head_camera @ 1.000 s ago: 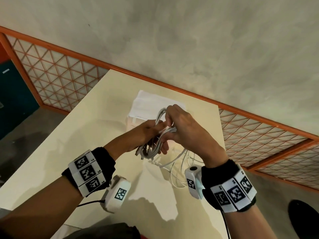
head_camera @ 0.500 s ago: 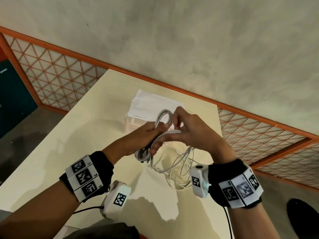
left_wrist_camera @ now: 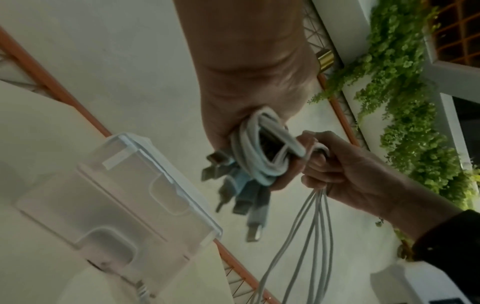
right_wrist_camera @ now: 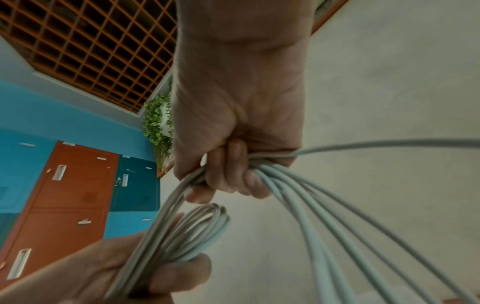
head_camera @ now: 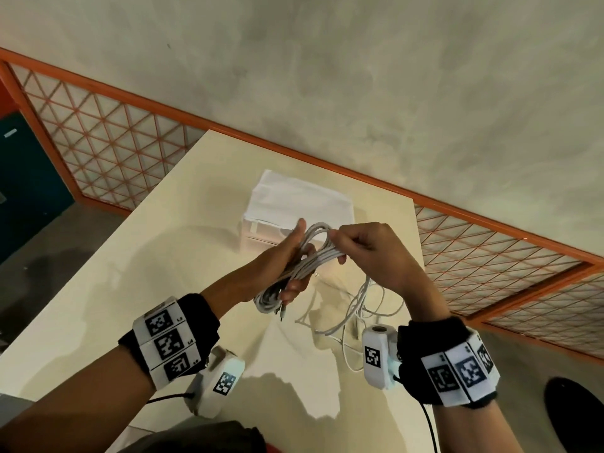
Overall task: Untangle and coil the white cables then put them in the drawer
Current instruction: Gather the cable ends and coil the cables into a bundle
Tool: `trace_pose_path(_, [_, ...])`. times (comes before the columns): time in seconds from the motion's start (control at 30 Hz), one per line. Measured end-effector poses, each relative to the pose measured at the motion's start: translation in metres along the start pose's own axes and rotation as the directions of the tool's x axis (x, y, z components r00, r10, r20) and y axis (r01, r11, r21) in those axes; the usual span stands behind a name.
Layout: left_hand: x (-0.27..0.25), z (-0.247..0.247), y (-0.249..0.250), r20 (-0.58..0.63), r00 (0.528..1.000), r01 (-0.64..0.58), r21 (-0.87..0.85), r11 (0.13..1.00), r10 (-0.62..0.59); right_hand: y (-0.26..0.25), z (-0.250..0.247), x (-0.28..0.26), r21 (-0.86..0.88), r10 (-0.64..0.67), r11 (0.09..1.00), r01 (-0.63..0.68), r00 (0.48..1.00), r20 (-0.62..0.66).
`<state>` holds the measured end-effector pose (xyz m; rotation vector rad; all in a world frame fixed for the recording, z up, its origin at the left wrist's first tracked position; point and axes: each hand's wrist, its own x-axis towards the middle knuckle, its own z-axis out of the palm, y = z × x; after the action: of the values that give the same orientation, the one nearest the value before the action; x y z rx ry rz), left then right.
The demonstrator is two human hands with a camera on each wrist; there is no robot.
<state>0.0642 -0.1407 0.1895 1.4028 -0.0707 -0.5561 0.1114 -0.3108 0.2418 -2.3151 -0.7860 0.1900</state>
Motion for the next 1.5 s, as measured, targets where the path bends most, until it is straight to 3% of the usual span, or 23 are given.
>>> trace_pose_path(0.1, [0.002,0.003,-0.002,-0.068,0.998,0.007,0.221,0.975,0.008,-0.012,0.005,0.003,-0.003,-0.086,0.996,0.086,0.996,-0.037])
trace_pose_path(0.17, [0.002,0.006,-0.002,-0.086,0.996,0.029,0.266,0.963,-0.006,-0.017,0.008,0.006,-0.016,-0.111,0.994,0.110,0.992,-0.064])
trace_pose_path(0.27, [0.000,0.012,0.003,-0.087,0.996,0.046,0.250,0.967,-0.025,-0.016,0.008,0.012,0.077,-0.049,0.995,0.063,0.984,-0.170])
trace_pose_path(0.37, [-0.002,0.014,0.004,-0.002,0.999,0.038,0.175,0.984,-0.038,-0.012,0.006,0.015,0.208,0.066,0.978,-0.015,0.968,-0.240])
trace_pose_path(0.53, [-0.005,0.013,0.001,-0.050,0.997,-0.029,0.362,0.932,0.051,-0.007,0.009,0.015,0.084,0.065,0.995,-0.047,0.971,-0.228])
trace_pose_path(0.63, [-0.005,0.013,-0.002,-0.071,0.990,-0.098,0.304,0.948,0.126,-0.001,0.008,0.018,0.085,0.081,0.994,-0.065,0.978,-0.192])
trace_pose_path(0.77, [-0.004,0.010,0.001,-0.102,0.976,-0.175,0.173,0.969,0.194,0.012,0.006,0.014,0.330,0.074,0.944,-0.020,0.986,-0.150])
trace_pose_path(0.9, [-0.002,0.010,0.000,-0.109,0.968,-0.206,0.159,0.965,0.225,0.021,0.014,0.000,0.391,0.021,0.920,0.035,0.990,-0.140])
trace_pose_path(1.13, [0.004,0.001,-0.003,-0.210,0.917,-0.298,0.199,0.934,0.338,0.016,0.052,-0.008,0.534,0.166,0.846,0.001,0.950,-0.265])
trace_pose_path(1.3, [0.012,0.005,-0.004,-0.329,0.875,-0.327,0.142,0.934,0.356,-0.005,0.070,-0.003,0.517,0.235,0.855,-0.040,0.919,-0.318])
trace_pose_path(1.5, [0.014,0.007,-0.006,-0.343,0.855,-0.367,0.129,0.921,0.388,-0.008,0.069,-0.001,0.441,0.277,0.882,-0.164,0.939,-0.205])
